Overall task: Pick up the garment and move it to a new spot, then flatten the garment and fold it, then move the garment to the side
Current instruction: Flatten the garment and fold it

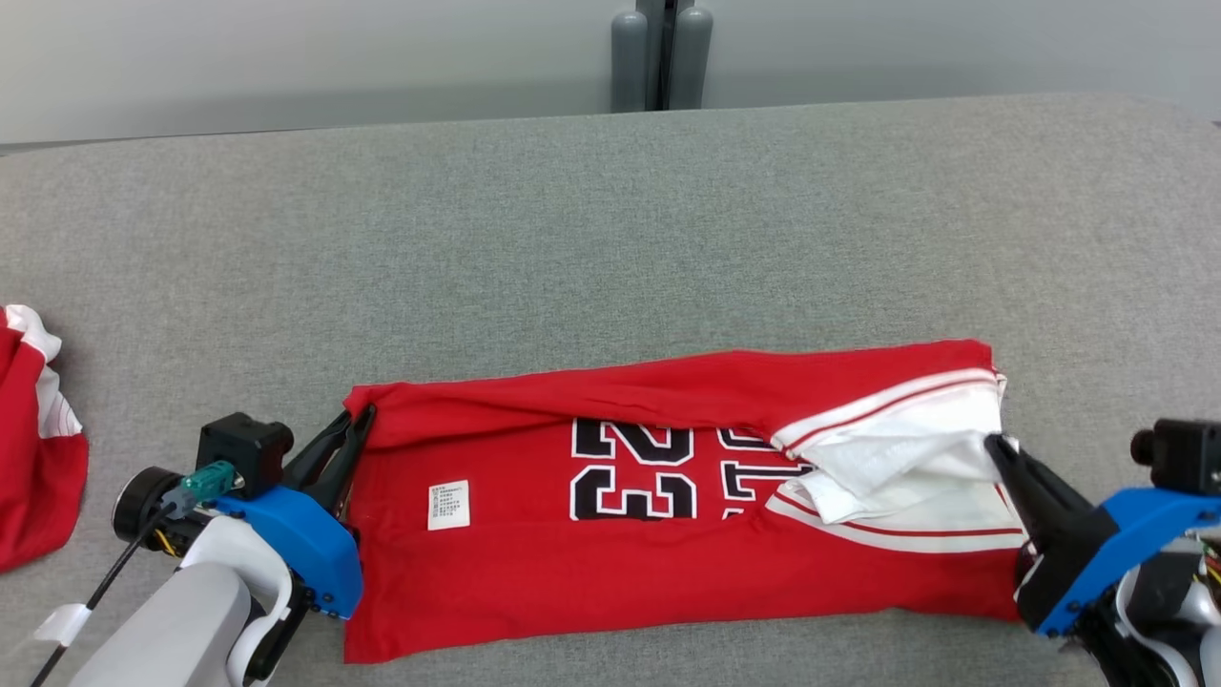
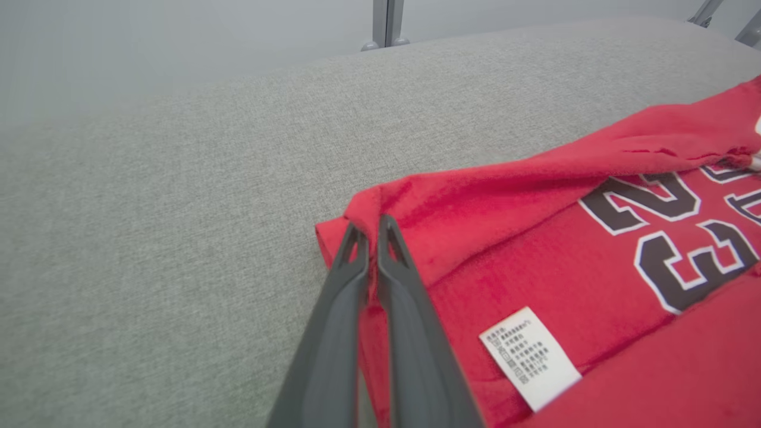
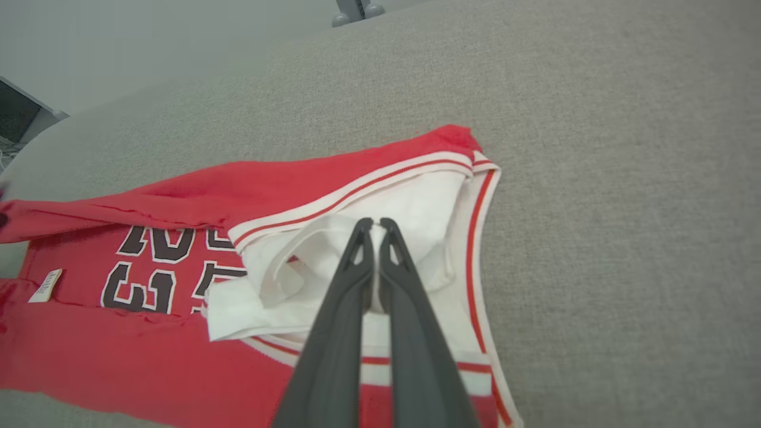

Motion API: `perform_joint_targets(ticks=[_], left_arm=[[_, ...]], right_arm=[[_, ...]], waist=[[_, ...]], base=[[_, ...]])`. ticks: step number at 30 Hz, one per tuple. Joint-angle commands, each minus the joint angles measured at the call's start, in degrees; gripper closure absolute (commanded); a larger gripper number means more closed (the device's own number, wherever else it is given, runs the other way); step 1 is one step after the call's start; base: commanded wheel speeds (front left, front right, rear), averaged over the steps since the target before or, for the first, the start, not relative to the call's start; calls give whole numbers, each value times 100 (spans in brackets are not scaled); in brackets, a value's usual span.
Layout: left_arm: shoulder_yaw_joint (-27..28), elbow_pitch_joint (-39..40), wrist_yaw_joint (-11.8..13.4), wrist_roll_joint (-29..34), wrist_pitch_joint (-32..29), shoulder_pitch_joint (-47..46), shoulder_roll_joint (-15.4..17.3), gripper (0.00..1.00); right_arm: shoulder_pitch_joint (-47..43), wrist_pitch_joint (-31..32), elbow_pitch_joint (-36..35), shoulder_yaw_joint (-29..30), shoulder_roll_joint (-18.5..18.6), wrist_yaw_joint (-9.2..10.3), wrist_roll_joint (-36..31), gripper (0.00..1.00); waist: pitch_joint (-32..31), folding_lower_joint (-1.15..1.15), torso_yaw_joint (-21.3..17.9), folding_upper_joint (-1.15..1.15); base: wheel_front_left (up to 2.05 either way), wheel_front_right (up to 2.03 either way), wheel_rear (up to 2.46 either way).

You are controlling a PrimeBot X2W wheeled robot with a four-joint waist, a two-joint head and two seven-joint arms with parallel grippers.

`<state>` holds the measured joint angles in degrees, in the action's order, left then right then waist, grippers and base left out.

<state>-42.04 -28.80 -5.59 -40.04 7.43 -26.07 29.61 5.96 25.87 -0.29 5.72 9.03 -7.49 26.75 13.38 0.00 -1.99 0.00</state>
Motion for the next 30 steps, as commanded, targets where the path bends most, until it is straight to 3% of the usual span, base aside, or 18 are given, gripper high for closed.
perform_joint_targets(ticks=[1,5,6,7,8,14,18,22,30], left_arm=[[-40,-60,42,51,87,-44,-41,100],[-64,-184,71,79,172,26,-59,100],[-71,-214,71,81,180,34,-60,85],[-71,-231,96,72,191,51,-85,45],[-54,-240,126,50,215,67,-112,1],[280,-112,442,-205,578,322,-297,0],[777,234,705,-335,754,614,-474,0],[1442,915,865,26,775,1018,-741,0],[2467,1348,793,710,779,1782,-1339,0]], right_arm=[[-253,158,-186,114,-113,0,-84,100],[-573,543,-506,268,-316,0,-154,100],[-653,627,-569,267,-348,0,-179,88],[-706,689,-612,303,-392,0,-188,0],[-753,740,-650,324,-424,0,-202,0],[-976,791,-787,484,-547,0,-398,0],[-909,348,-842,702,-577,0,-651,0],[-797,-95,-658,902,-600,0,-943,0],[-470,-502,202,867,-605,0,-1315,0]], waist=[[-14,0,-24,0],[-35,0,-59,0],[-41,0,-65,0],[-50,0,-70,0],[-61,0,-71,0],[-213,0,-4,0],[-378,0,91,0],[-541,0,218,0],[-719,0,333,0]], base=[[0,0,0],[0,0,0],[0,0,0],[0,0,0],[0,0,0],[0,0,0],[0,0,0],[0,0,0],[0,0,0]])
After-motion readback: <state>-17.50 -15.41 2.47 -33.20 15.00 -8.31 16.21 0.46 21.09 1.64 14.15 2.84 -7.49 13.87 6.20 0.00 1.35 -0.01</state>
